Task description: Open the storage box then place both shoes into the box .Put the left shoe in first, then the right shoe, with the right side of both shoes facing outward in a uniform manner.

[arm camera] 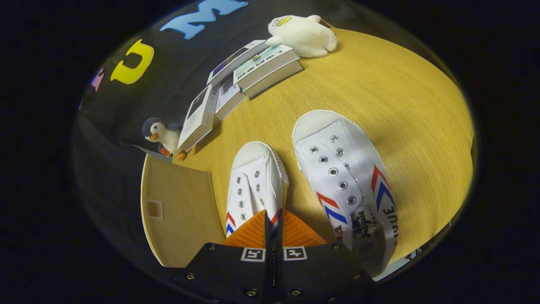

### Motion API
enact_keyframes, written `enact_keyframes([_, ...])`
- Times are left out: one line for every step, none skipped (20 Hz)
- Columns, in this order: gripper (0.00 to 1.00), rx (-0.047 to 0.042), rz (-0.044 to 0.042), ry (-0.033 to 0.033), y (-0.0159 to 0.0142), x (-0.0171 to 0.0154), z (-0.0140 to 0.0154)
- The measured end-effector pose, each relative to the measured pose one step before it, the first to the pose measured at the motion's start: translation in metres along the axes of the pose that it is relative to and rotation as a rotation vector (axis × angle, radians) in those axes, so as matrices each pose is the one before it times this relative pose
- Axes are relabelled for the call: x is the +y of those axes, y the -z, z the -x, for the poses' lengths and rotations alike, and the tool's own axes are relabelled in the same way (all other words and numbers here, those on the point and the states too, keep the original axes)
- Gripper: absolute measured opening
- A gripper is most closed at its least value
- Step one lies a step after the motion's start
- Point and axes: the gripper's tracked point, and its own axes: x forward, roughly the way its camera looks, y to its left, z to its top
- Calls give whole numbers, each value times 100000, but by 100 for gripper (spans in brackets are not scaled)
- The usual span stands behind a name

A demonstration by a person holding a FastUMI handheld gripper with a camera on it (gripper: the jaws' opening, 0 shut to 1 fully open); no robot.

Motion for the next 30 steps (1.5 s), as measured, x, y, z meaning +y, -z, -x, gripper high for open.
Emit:
enact_keyframes([1,-116,59,-1154,-160,651,346])
enact_keyframes([2,-687,-33,-1468,-375,902,492])
enact_keyframes([2,-273,141,-1448,-142,907,577])
enact_keyframes([2,-602,353,-1492,-340,980,471])
enact_keyframes([2,-399,526,-1280,-289,927,481])
enact_keyframes([2,-591,634,-993,-413,965,508])
enact_keyframes([1,-692,508,-787,-379,854,370])
enact_keyframes([1,-926,523,-880,-398,1009,431])
enact_keyframes([1,-1008,470,-1120,-477,1048,417])
enact_keyframes([1,-1250,247,-1152,-507,1150,402])
enact_keyframes([1,-785,705,-1116,-416,1048,385])
enact_keyframes([1,-773,646,-855,-413,996,271])
enact_keyframes([1,-654,1399,-929,-435,1119,226])
enact_keyframes([1,-236,1302,-1006,-279,1079,247])
enact_keyframes([1,-352,982,-1144,-220,1005,82])
enact_keyframes([1,-81,682,-1214,-187,957,-90])
enact_keyframes([1,274,518,-1100,-121,895,-82])
enact_keyframes([1,-381,700,-961,-22,930,-86])
enact_keyframes([1,637,1488,-698,17,833,-318])
enact_keyframes([1,-46,1568,-420,50,888,-341])
enact_keyframes([1,458,1383,-188,135,670,-299])
enact_keyframes([1,625,1592,-513,301,839,-375])
enact_keyframes([1,439,1317,-473,297,818,-517])
enact_keyframes([1,1115,1496,-393,350,721,-532])
enact_keyframes([1,788,1038,-402,408,732,-489])
enact_keyframes([1,725,991,-345,358,611,-516])
enact_keyframes([1,970,832,-369,451,590,-427])
enact_keyframes([1,933,674,-299,439,648,-506])
enact_keyframes([1,1055,888,-216,437,515,-631])
enact_keyframes([1,1013,841,47,432,509,-616])
